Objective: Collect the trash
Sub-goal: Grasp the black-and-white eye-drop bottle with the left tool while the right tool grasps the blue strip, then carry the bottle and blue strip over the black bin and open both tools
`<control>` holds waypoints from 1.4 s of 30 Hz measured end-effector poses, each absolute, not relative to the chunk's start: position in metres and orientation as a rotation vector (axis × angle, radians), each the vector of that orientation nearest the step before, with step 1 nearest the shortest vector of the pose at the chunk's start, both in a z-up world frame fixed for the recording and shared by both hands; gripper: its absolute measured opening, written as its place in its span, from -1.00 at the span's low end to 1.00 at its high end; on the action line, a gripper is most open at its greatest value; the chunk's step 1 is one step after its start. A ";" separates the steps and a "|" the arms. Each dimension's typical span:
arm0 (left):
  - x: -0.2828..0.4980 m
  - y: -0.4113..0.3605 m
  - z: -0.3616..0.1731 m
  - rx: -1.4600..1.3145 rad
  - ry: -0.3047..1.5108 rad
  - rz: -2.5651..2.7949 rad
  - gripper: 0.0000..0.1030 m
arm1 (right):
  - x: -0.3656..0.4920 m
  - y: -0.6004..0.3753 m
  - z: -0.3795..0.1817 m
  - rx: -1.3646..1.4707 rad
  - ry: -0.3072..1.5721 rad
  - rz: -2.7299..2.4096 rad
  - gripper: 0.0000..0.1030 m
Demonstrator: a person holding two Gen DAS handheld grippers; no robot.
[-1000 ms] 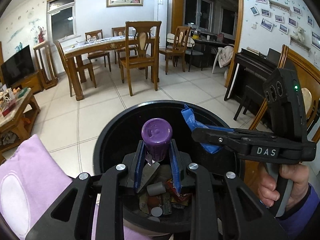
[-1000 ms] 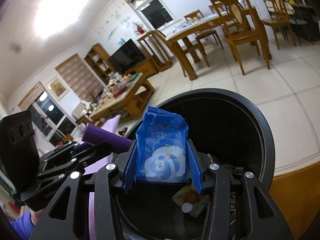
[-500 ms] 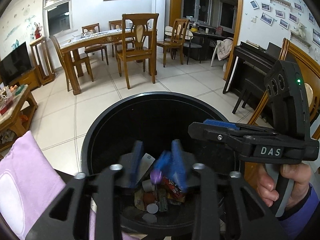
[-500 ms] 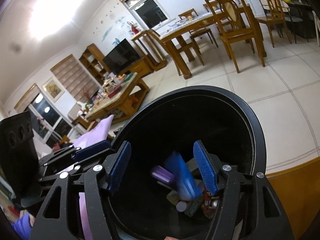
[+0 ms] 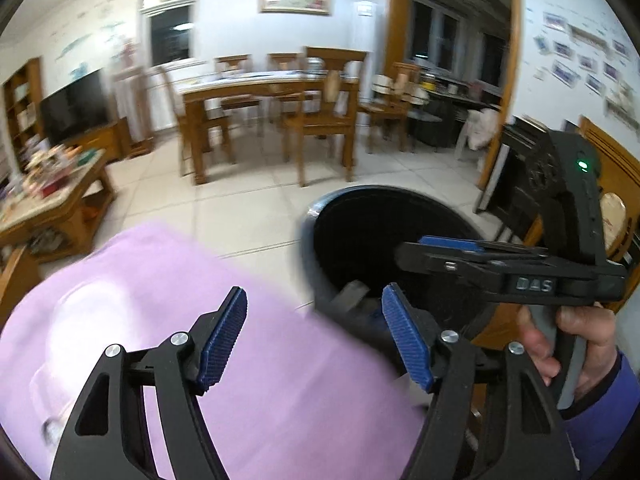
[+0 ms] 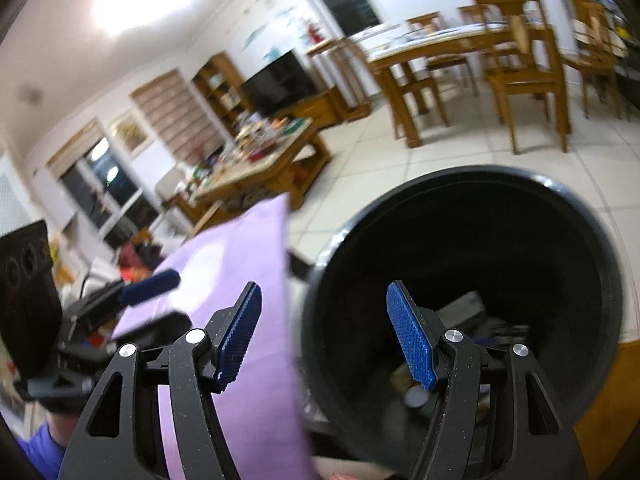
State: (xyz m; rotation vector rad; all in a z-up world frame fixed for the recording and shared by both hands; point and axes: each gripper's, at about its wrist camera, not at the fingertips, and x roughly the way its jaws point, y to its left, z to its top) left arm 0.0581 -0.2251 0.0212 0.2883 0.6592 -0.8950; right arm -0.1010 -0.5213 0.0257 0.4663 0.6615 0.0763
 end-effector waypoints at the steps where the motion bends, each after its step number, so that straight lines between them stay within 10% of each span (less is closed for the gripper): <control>1: 0.064 -0.209 0.021 0.278 0.667 -0.864 0.36 | -0.095 -0.507 0.026 0.454 0.672 0.094 0.27; 20: 0.167 -0.018 -0.047 0.191 0.942 -0.505 0.36 | 0.011 -0.230 -0.009 0.153 0.971 0.262 0.26; 28: 0.172 -0.022 -0.057 0.279 0.875 -0.515 0.04 | 0.032 -0.204 -0.025 -0.022 0.983 0.184 -0.12; 33: 0.166 -0.016 -0.058 0.265 0.856 -0.508 0.03 | 0.033 -0.197 -0.030 -0.109 0.968 0.205 -0.85; 42: 0.149 -0.010 -0.029 0.160 0.776 -0.540 0.03 | 0.022 -0.230 -0.012 0.060 0.872 0.285 -0.86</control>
